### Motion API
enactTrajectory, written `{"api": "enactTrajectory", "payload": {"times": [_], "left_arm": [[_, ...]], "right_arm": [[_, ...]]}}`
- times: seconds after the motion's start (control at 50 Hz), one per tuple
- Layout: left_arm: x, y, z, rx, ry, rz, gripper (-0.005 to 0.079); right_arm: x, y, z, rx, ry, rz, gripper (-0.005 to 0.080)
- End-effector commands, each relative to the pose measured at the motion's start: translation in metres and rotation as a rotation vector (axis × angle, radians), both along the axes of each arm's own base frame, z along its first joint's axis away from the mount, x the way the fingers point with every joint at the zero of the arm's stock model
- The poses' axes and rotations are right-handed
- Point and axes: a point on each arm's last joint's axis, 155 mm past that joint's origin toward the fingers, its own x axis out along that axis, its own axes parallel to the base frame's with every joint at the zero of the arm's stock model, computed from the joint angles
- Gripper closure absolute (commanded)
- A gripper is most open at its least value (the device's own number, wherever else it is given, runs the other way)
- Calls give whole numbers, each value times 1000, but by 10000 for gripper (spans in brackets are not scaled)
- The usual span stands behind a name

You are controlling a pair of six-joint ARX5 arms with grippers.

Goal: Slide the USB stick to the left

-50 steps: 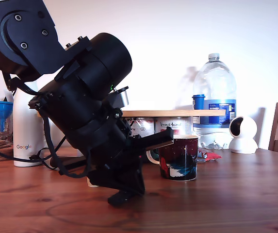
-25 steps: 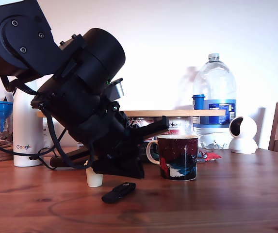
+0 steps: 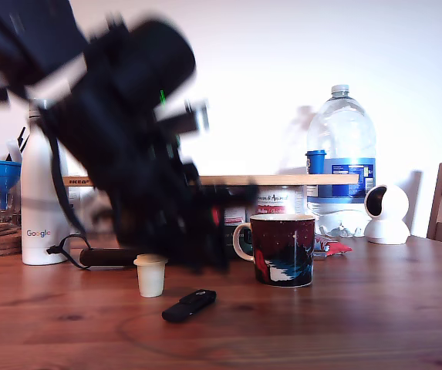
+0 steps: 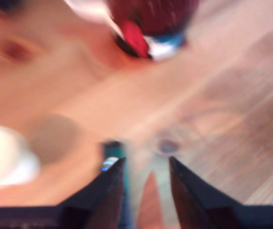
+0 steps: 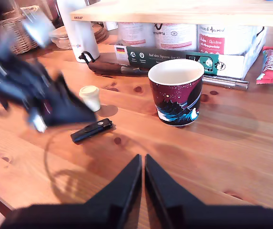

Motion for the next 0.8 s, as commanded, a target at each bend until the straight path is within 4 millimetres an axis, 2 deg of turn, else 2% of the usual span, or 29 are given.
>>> {"api": "enactTrajectory", "payload": {"times": [0.0, 0.22, 0.42, 0.68, 0.78], "left_arm": [[-3, 7, -10, 34, 16, 6, 468], [-8, 15, -37, 91, 73, 17, 468], [-3, 18, -40, 80, 77, 35, 468], [-10, 17, -62, 91, 141, 24, 469], [-11, 16, -64, 90, 146, 20, 469]], "right_arm": [[1, 0, -2, -3, 4, -3, 763], [1, 0, -2, -2, 4, -3, 763], [1, 0, -2, -2, 4, -3, 763], [1, 0, -1, 0, 0, -3, 763], [1, 0, 0, 2, -5, -3, 763]]}}
